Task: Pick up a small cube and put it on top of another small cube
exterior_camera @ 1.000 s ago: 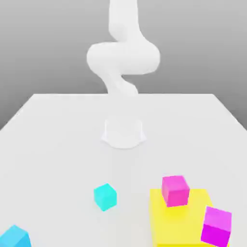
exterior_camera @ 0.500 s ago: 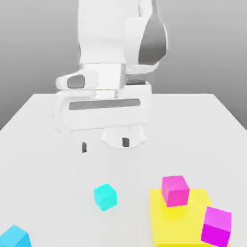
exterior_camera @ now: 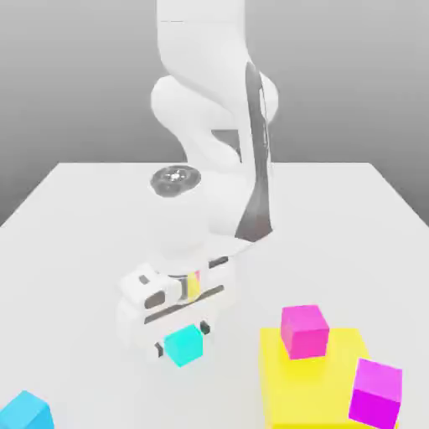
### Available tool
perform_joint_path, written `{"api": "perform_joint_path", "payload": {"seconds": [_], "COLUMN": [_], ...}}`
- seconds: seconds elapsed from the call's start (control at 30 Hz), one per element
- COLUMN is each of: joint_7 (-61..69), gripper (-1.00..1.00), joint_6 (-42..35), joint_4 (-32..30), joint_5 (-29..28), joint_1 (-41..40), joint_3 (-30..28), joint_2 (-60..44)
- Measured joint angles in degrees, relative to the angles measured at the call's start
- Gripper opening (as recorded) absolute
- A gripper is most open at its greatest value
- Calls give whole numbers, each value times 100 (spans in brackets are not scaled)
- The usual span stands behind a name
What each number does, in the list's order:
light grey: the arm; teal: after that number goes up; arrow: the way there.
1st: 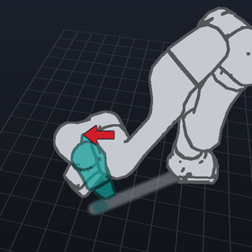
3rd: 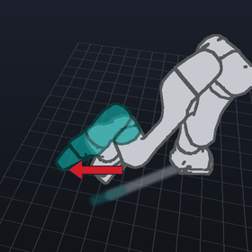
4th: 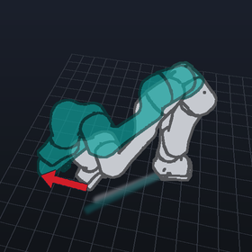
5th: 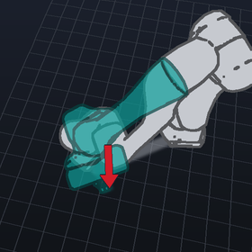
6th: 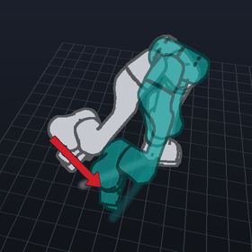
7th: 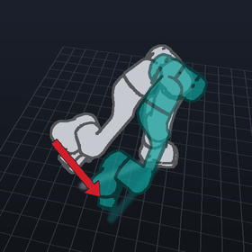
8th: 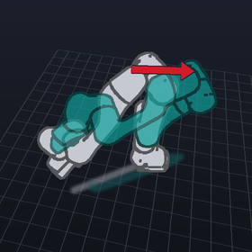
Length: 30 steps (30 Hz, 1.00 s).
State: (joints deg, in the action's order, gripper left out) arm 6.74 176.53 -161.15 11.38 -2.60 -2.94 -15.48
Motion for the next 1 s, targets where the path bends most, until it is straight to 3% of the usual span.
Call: {"api": "perform_joint_path", "payload": {"seconds": [0.17,0.37,0.73,0.8,0.9,0.93,1.0], "joint_7": [-67,-722,-1198,-1231,-1267,-1275,-1275], "gripper": [-100,-100,-100,-100,-100,100,100], "joint_6": [-90,-1024,-3577,-3621,-3035,-2886,-2886], "joint_4": [-23,-258,1129,1243,1158,1130,1130], "joint_5": [-91,-973,-1074,-1058,-1090,-1102,-1102], "joint_1": [34,295,1592,1707,1746,1764,1763], "joint_3": [-56,-554,364,489,524,508,508], "joint_2": [109,1283,2450,2380,1879,1758,1758]}}
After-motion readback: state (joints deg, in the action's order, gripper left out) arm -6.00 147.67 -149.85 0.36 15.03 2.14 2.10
